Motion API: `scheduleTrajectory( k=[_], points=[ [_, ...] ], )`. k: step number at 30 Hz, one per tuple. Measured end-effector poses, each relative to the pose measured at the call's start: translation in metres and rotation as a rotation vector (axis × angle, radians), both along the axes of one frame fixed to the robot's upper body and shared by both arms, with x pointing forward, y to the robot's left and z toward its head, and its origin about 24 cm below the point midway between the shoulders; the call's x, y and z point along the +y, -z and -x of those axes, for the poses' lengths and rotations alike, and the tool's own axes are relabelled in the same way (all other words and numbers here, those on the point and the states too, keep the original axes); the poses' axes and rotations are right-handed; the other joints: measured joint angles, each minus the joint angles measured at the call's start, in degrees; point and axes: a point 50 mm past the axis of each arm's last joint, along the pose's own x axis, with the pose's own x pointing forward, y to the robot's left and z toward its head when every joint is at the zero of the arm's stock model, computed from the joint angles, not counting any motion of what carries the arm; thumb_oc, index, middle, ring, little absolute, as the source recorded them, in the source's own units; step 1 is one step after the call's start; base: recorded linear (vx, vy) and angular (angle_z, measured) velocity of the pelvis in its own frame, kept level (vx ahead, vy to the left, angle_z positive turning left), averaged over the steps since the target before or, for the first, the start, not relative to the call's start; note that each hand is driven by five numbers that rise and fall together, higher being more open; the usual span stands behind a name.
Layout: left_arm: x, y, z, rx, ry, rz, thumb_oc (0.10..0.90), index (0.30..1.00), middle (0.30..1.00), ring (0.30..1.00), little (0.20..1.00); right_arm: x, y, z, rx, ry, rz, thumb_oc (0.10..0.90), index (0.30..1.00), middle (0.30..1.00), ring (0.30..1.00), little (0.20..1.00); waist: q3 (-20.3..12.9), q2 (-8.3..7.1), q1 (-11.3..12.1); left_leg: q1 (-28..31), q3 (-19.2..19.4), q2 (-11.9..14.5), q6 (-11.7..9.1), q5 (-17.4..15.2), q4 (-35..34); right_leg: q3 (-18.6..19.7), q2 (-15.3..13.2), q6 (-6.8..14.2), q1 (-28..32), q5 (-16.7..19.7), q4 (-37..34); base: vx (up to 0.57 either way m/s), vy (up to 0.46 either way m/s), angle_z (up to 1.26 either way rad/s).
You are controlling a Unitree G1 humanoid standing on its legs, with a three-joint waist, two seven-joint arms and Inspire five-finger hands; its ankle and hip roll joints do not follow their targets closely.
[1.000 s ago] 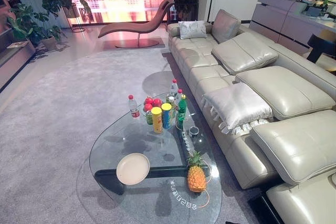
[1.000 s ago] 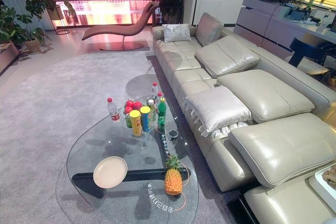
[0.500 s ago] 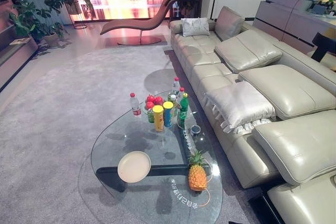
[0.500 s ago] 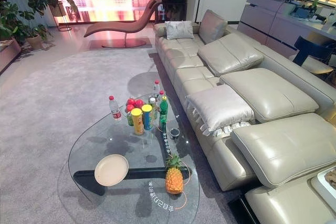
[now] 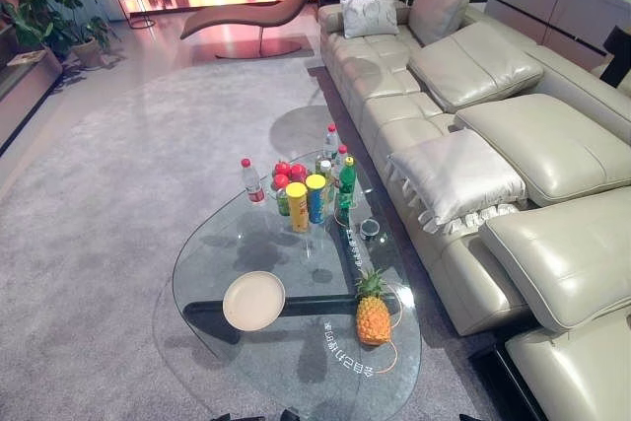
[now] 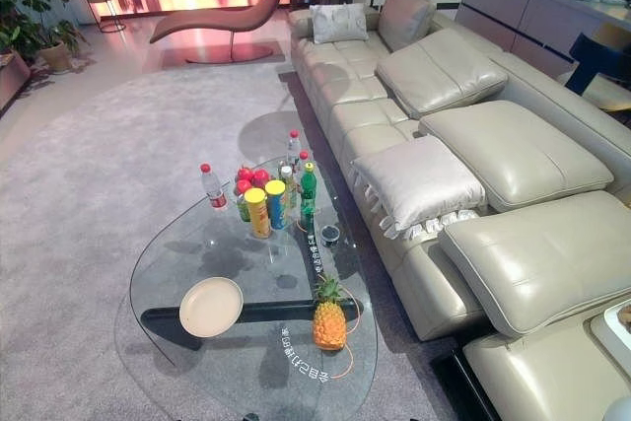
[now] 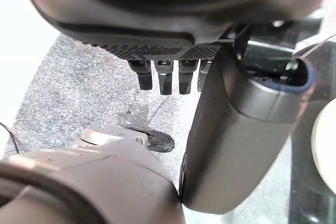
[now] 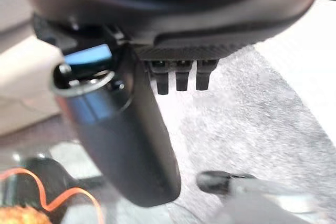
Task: Pick up the fruit to the plate
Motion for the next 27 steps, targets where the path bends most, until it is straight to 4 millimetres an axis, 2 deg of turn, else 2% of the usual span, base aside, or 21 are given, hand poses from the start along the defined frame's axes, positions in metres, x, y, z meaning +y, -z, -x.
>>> scheduleTrajectory(
  k=[5,9,14,17,20,27],
  points=[
    [0.008,-0.006,-0.020,-0.084,0.015,-0.039,0.800,0.900,0.900,0.900,0.900,0.000,-0.014,-0.040,-0.200,0.025,0.028,0.800,0.900,0.900,0.900,0.900,4.8,-1.88,0.1,-3.0,-1.0,-0.2,-0.1,0.2,1.7,-1.0,0.1,0.1,-1.5,0.4,0.2,-0.05,-0.049,0.07],
    [0.012,-0.011,-0.030,-0.137,0.039,-0.061,0.800,0.900,0.900,0.900,0.900,0.003,-0.033,-0.077,-0.360,0.018,0.052,0.800,0.900,0.900,0.900,0.900,8.3,-2.22,1.0,-3.7,-1.4,-0.5,-0.1,0.2,2.1,-1.6,0.3,0.1,-2.0,0.4,0.5,-0.01,-0.017,0.09],
    [0.007,-0.017,-0.049,-0.218,0.088,-0.064,0.800,0.900,0.900,0.900,0.900,0.002,-0.080,-0.132,-0.618,-0.016,0.085,0.800,0.900,0.900,0.900,0.900,11.9,-0.98,1.9,-8.2,-2.8,-1.0,-0.1,0.2,4.9,-2.9,0.0,0.2,-5.2,0.4,2.2,-0.05,0.012,0.13],
    [0.006,-0.020,-0.057,-0.268,0.075,-0.063,0.800,0.900,0.900,0.900,0.900,0.008,-0.111,-0.162,-0.760,-0.045,0.085,0.800,0.900,0.900,0.900,0.900,14.8,-0.88,2.0,-10.0,-2.9,-1.2,-0.1,0.2,6.4,-3.0,-0.2,0.6,-7.3,0.0,4.3,-0.02,0.044,0.05],
    [0.006,-0.022,-0.061,-0.295,0.066,-0.065,0.800,0.900,0.900,0.900,0.900,0.018,-0.134,-0.176,-0.870,-0.069,0.059,0.800,0.900,0.900,0.900,0.900,16.5,-0.93,2.0,-11.8,-2.9,-1.7,0.0,0.1,7.5,-2.9,-0.9,1.0,-10.0,-1.0,7.5,-0.01,0.066,0.02],
    [0.005,-0.031,-0.077,-0.378,0.064,-0.078,0.800,0.900,0.900,0.900,0.900,0.033,-0.172,-0.192,-1.035,-0.107,0.017,0.800,0.900,0.900,0.900,0.900,21.4,-1.29,2.0,-17.9,-2.9,-2.7,0.5,-0.2,11.6,-2.8,-2.5,1.3,-18.6,-4.2,17.2,-0.05,0.027,0.03]
  ],
)
